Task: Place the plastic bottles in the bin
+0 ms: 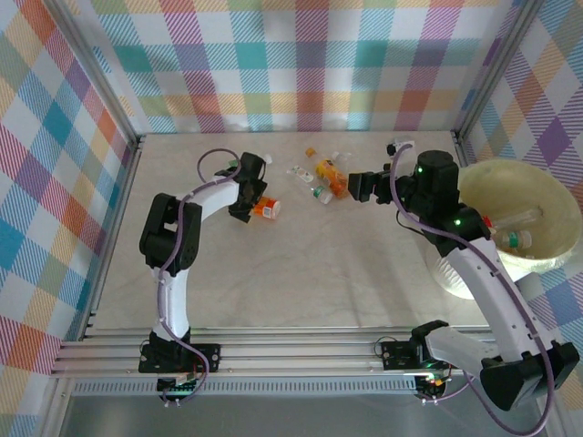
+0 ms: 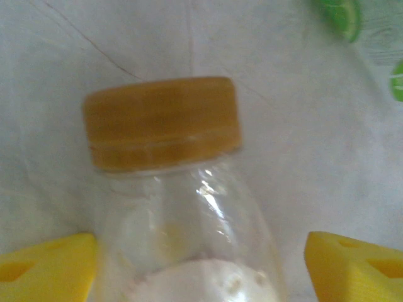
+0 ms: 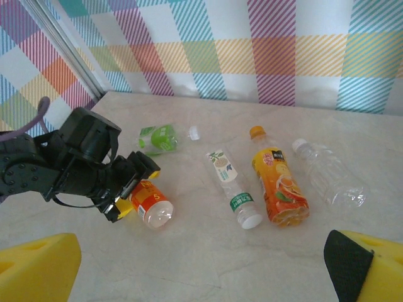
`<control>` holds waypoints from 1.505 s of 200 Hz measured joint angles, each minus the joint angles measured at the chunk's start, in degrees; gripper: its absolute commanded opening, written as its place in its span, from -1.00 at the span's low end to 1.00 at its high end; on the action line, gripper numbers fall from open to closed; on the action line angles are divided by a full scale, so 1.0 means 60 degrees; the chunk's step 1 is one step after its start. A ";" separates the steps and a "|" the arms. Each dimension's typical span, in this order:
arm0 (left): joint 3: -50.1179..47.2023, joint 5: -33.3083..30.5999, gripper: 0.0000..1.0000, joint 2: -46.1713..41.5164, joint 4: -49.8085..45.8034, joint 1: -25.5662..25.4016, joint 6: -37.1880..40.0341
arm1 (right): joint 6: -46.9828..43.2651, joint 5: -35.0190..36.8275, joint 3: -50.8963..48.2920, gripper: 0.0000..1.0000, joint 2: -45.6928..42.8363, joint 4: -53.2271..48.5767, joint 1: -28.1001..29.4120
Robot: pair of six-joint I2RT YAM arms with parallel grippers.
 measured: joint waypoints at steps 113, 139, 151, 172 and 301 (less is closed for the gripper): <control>-0.0335 0.0379 -0.05 -0.0062 0.0816 0.0036 0.1348 | -0.0076 -0.0091 -0.0645 0.99 -0.0251 0.0488 0.0000; -0.1705 0.0535 -0.10 -0.0860 0.2091 -0.0040 0.2102 | 0.0087 -0.0415 -0.0841 0.99 -0.0244 0.0849 0.0000; -0.2244 0.0623 -0.12 -0.1279 0.2492 -0.0106 0.2441 | 0.0211 -0.0594 -0.0951 0.99 -0.0160 0.1020 0.0000; -0.2812 0.0780 -0.15 -0.1989 0.3169 -0.0270 0.3009 | 0.0397 -0.0892 -0.0987 0.99 0.0142 0.1177 0.0000; -0.3096 0.2914 -0.17 -0.4903 0.6105 -0.2033 0.4976 | 0.0987 -0.3636 -0.1107 0.99 0.1457 0.1745 0.0000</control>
